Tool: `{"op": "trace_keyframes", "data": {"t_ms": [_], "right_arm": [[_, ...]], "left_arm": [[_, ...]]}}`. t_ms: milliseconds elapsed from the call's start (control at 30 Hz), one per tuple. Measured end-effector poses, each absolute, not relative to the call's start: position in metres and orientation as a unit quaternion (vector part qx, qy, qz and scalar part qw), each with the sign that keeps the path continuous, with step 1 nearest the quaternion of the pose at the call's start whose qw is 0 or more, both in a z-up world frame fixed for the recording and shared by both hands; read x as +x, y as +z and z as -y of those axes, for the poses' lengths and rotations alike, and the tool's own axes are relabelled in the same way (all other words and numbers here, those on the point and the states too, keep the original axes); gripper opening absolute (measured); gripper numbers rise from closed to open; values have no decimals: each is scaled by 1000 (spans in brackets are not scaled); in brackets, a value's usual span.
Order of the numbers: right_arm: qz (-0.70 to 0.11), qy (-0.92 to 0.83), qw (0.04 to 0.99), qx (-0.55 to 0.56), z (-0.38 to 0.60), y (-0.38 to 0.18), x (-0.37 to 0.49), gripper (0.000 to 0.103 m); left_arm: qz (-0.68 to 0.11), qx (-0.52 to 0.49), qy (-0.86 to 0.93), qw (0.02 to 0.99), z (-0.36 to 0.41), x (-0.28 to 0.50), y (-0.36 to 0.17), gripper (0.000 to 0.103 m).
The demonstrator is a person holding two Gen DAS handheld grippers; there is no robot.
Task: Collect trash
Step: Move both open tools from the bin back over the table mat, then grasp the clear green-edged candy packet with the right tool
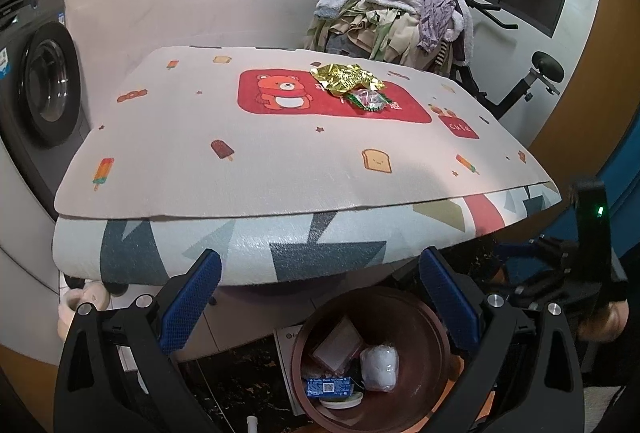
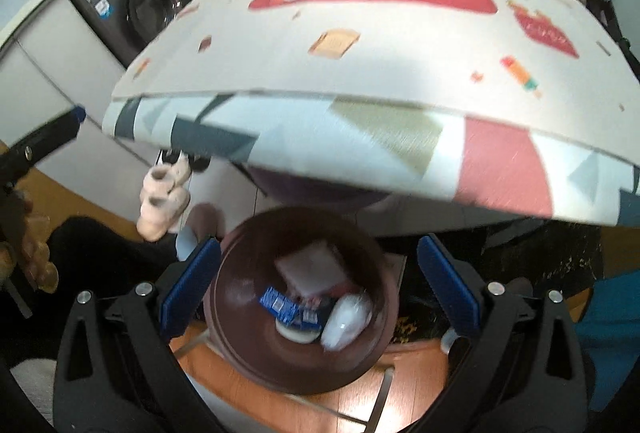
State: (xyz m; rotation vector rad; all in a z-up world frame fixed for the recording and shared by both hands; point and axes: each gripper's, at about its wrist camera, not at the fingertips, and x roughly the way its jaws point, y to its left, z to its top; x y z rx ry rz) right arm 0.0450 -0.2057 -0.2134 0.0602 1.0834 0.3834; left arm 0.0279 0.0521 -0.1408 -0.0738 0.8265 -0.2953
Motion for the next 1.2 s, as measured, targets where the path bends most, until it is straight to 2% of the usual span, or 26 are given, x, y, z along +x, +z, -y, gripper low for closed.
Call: {"op": "trace_keyframes", "data": {"t_ms": [333, 467, 833, 1200], "right_arm": [[-457, 183, 869, 33, 223, -180, 89, 97], [-465, 179, 867, 14, 221, -176, 119, 97], [-466, 143, 873, 0, 226, -184, 244, 97], [-498, 132, 857, 6, 195, -221, 362, 97]], "left_arm": [[-396, -10, -155, 905, -54, 50, -133, 97], [-385, -5, -145, 911, -55, 70, -126, 97], [-374, -9, -101, 922, -69, 146, -121, 97], [-394, -53, -105, 911, -79, 204, -141, 97]]}}
